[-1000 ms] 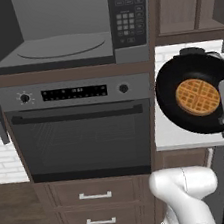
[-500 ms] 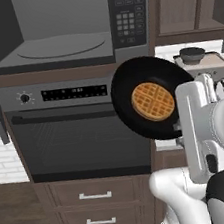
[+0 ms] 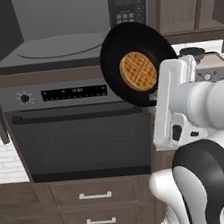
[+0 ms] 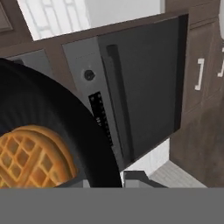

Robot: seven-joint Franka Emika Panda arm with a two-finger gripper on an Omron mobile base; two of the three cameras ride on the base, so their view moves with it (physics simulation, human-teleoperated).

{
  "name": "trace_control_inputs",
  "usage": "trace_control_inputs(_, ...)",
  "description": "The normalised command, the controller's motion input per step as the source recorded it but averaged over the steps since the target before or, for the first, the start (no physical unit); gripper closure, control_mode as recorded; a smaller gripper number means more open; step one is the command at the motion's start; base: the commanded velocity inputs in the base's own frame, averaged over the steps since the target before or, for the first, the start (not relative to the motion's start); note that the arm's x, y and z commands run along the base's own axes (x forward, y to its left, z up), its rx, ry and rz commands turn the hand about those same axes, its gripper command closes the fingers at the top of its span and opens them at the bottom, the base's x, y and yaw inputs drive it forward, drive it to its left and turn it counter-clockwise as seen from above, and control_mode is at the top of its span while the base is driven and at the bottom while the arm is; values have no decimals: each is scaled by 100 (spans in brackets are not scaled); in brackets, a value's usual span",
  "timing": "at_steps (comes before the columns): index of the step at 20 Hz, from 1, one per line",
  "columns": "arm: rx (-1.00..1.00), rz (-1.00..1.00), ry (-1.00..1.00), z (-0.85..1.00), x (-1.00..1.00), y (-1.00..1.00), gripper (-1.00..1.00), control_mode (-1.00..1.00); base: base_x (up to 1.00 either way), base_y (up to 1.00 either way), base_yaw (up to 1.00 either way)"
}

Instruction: Open the microwave, place the bowl with waffle inside the microwave, then close the microwave door and turn it on.

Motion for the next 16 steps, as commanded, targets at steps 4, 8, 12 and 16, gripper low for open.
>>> trace_control_inputs(4, 2, 0, 3, 48, 63, 29, 100, -100, 0, 0, 0)
trace_control_inputs(8, -12, 0, 29, 71, 61, 62, 100, -100, 0, 0, 0)
trace_control_inputs(12, -18, 0, 45, 93, 53, 59, 100, -100, 0, 0, 0)
trace_control_inputs(16, -19, 0, 42, 86, 41, 35, 100, -100, 0, 0, 0)
